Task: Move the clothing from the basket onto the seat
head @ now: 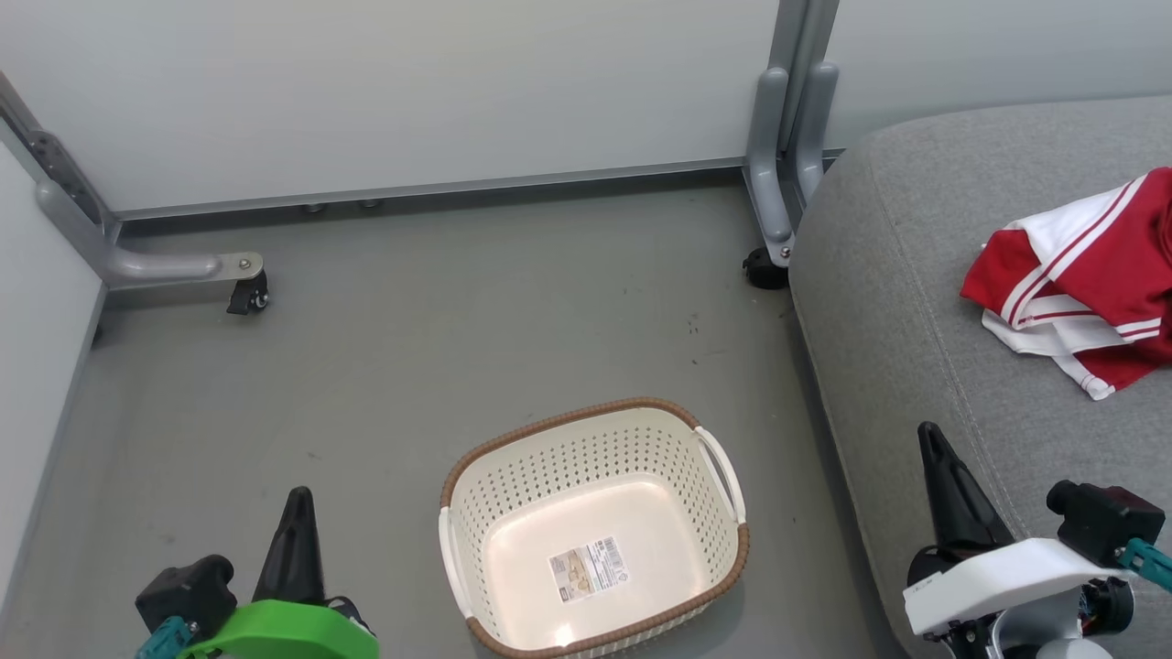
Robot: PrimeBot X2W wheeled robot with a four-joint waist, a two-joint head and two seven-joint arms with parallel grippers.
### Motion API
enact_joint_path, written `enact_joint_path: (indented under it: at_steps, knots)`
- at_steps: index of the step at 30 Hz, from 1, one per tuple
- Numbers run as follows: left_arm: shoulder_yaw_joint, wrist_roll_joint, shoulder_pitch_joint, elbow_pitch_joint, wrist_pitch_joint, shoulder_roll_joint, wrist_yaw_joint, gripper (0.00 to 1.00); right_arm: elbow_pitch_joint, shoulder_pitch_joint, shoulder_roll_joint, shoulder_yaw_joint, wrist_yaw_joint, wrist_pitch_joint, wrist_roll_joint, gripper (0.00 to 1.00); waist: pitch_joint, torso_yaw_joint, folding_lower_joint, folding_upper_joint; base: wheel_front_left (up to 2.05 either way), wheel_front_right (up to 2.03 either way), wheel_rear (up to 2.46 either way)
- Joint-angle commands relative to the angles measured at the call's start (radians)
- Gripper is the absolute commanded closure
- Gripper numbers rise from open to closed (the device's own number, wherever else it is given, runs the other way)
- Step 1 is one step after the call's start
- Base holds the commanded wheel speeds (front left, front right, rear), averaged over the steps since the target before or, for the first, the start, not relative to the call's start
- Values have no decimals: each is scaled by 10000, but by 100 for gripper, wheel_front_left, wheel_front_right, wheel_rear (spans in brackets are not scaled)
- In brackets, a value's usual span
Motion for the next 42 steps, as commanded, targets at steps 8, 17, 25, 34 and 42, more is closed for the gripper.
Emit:
enact_joint_path:
  at_steps: [8, 17, 25, 34, 42]
  knots:
    - [350, -1548, -454, -85, 402, -51, -220, 100, 205, -438, -145, -50, 1, 148, 1716, 100, -23, 7, 1, 0, 0, 0, 0]
    - [600, -2820, -592, -44, 736, -103, -390, 100, 480, -624, -195, -99, 1, 287, 3098, 100, -47, 15, 1, 0, 0, 0, 0]
    - [800, -3880, -702, -7, 1020, -148, -530, 100, 711, -786, -230, -150, 1, 412, 4230, 100, -68, 21, 1, 0, 0, 0, 0]
    - [1018, -4978, -811, 34, 1310, -196, -673, 100, 952, -955, -254, -216, 1, 565, 5398, 100, -92, 29, 1, 0, 0, 0, 0]
    - [1193, -5836, -911, 67, 1544, -235, -795, 100, 1143, -1085, -267, -279, 1, 681, 6312, 100, -113, 35, 1, 0, 0, 0, 0]
